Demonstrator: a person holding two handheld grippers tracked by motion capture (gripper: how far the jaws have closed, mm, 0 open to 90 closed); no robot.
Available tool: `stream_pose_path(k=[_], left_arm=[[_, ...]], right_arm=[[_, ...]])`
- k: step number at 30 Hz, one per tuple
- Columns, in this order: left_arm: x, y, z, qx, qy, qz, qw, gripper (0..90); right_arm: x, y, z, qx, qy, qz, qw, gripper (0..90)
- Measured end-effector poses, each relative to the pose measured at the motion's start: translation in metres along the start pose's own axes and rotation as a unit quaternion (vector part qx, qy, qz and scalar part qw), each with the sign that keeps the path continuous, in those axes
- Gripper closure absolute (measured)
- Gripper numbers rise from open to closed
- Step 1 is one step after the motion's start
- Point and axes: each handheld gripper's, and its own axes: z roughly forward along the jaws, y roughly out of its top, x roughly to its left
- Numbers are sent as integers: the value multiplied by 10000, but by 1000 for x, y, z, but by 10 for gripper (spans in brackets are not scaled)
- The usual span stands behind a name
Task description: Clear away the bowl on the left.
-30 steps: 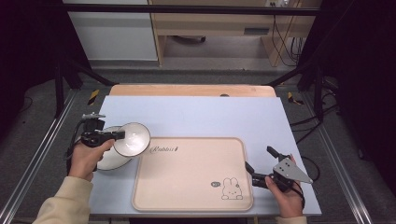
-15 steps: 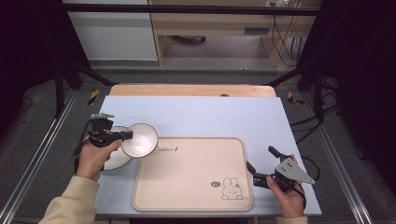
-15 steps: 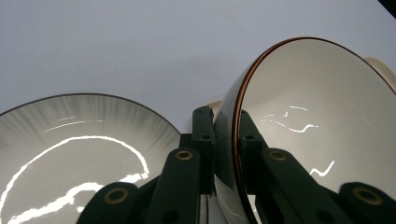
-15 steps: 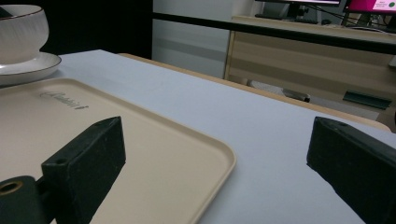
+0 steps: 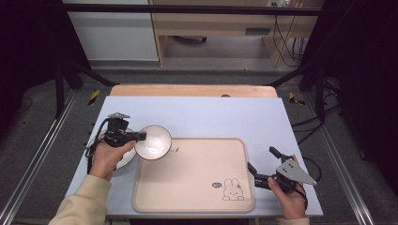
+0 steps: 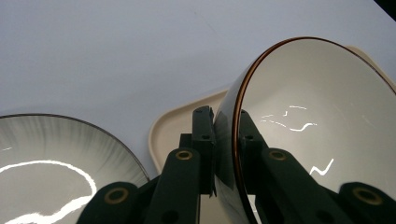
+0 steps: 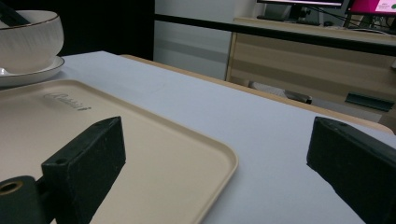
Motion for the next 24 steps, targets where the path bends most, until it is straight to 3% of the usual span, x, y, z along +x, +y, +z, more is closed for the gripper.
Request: stream_pose_path(k=[15,24], left_arm=[[-26,-6,26,201,-212,165,9994,819],[-37,-8,31,247,-370,221,9988,819]], right_arm=[[0,1,-1,-18,6,-11,10000,46],[0,0,0,-12,10,-14,10000,47]])
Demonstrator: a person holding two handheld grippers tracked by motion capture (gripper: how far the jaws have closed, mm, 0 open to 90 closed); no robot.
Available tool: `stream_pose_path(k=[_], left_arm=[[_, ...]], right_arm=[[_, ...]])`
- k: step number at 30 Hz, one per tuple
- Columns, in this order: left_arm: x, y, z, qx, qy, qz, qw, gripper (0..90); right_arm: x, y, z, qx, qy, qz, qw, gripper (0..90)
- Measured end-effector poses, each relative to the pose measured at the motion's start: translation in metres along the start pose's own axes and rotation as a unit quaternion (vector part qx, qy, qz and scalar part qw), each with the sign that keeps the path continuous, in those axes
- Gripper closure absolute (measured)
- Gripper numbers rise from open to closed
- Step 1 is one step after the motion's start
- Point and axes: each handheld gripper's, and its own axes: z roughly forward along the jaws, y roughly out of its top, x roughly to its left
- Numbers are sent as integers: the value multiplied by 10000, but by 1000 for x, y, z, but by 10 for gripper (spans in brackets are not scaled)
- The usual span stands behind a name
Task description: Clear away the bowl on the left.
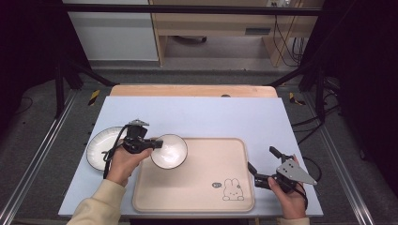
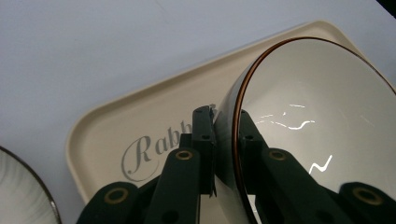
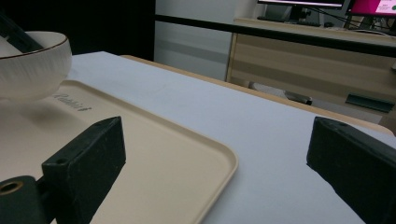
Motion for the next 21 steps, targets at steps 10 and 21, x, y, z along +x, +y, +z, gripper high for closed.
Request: stream_pose_path(k=[10,21], left_arm=[[-13,2,10,81,-111,80,9999,819],[-30,6,25,257,-179,274,9991,819]], right_arm=[[-2,1,-2,-45,-24,3,10000,47],[-3,1,-3,-73,-37,21,10000,47]])
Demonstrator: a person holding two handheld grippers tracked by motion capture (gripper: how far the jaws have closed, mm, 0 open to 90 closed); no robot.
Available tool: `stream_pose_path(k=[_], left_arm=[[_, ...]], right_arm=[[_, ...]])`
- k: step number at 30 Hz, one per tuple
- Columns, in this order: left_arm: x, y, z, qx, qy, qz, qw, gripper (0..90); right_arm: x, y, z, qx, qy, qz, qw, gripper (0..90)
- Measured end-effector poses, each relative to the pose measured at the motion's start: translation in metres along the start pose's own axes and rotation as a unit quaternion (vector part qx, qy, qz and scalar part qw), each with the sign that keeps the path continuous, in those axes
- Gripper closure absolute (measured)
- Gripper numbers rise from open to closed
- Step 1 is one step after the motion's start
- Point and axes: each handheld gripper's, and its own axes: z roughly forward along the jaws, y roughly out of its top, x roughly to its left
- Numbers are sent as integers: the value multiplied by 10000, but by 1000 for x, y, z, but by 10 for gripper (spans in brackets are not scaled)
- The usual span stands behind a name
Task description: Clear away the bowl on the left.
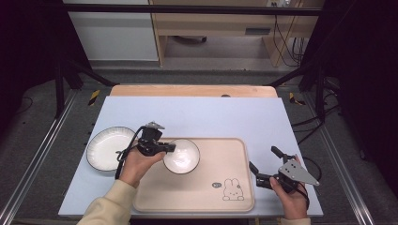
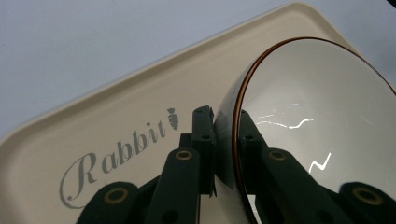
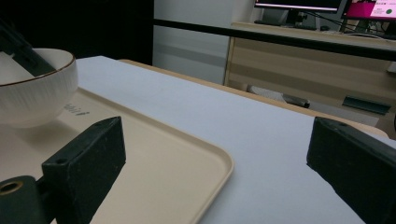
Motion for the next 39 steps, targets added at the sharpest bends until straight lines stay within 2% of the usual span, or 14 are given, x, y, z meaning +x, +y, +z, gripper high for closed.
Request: stream_pose_path(k=[9,28,39], left_arm=[[-7,-2,11,86,-37,59,9999,819],[-12,-5,17,208,-162,103,9996,819],[-13,-7,23,312,-161,105,9993,818]], right_arm=[[0,0,-1,-2,3,2,10000,47],[0,0,0,-3,9,4,10000,47],[0,0,0,1,21,14,10000,47]])
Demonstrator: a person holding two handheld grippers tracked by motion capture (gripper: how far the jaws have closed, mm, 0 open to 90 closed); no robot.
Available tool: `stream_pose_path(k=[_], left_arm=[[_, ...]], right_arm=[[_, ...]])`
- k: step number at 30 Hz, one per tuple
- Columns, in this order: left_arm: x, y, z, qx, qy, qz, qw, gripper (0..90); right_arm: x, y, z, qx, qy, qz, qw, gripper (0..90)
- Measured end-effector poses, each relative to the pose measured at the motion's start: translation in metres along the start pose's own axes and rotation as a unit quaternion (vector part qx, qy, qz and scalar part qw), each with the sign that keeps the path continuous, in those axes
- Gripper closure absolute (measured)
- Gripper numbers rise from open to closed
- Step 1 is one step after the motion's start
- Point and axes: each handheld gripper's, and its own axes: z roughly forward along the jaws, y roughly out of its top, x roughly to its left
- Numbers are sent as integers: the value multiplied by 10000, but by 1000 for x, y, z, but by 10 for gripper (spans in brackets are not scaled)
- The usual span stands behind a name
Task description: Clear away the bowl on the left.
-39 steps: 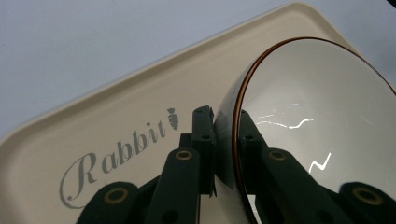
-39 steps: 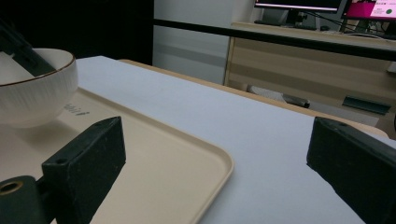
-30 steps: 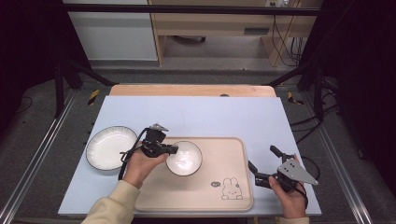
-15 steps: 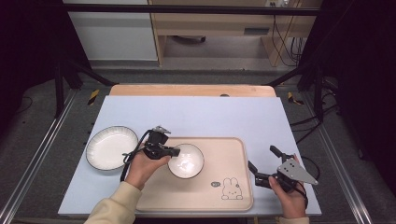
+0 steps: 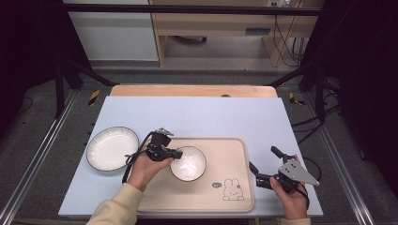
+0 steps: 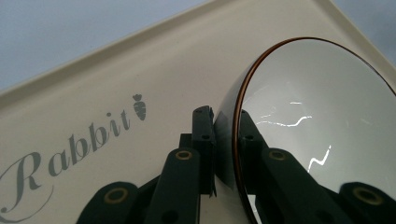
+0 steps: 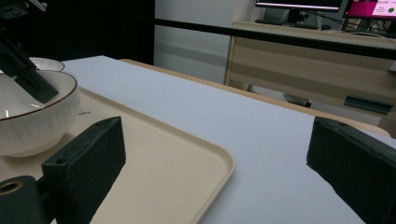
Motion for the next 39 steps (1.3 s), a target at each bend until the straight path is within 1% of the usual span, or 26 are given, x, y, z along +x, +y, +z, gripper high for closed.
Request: stream_pose_path(k=[4,10,15,22,39], left_arm=[[1,0,2,49,-7,-14,10000,818],[1,-1,4,42,-18,-53,10000,817],[1,-1,7,100,-11,-75,9999,816],[4,-1,9,132,-27,-150,9998,816],[8,-4,11,167,-52,-175,9997,821]], right_arm=[[0,0,0,-5,1,4,10000,47],[0,0,0,-10,5,4,10000,47],[0,0,0,-4,10,8,10000,47],[0,0,0,-9,12,15,10000,47],[0,0,0,11,15,37,10000,47]])
